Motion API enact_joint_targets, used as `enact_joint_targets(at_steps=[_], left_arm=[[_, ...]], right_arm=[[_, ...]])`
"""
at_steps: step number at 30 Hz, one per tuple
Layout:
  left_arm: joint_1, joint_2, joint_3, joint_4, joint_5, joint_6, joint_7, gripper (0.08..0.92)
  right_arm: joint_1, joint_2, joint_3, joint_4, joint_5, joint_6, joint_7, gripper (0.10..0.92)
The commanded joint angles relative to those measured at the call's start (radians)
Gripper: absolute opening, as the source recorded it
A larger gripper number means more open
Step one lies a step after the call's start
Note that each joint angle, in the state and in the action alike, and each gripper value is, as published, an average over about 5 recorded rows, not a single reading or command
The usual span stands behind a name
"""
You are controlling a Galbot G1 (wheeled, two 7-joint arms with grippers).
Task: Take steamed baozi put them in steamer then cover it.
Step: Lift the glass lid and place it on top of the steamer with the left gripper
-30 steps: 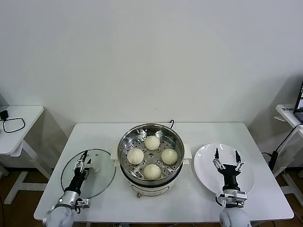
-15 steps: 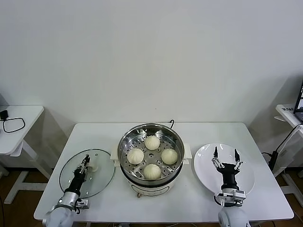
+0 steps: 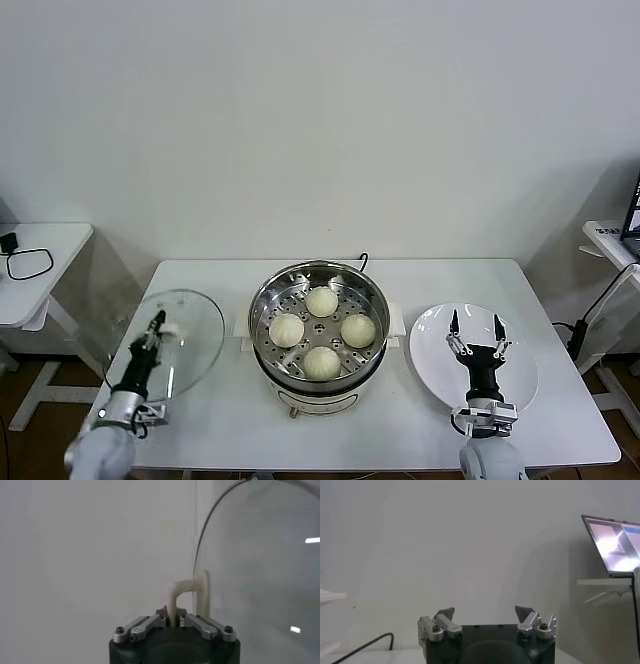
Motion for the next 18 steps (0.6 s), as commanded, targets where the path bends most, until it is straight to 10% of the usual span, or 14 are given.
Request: enact_joint_targets(at_steps=[1, 10, 18], left_arm=[[-0.02, 0.084, -0.1, -0.376, -0.109, 0.062, 0.108, 0.193], [-0.025, 0.08, 0.151, -0.695, -0.172, 0.226, 0.278, 0.193], [-0.12, 0.001, 0.511, -0.677, 0.0, 0.392, 0.402, 0.193]], right_arm=[[-0.003, 0.005, 0.001, 0.014, -0.005, 0.0, 0.001, 0.823], [-0.011, 0.009, 0.012, 0.03, -0.01, -0.003, 0.001, 0.823], [-0.012, 0.015, 0.028, 0.021, -0.021, -0.003, 0.004, 0.823]])
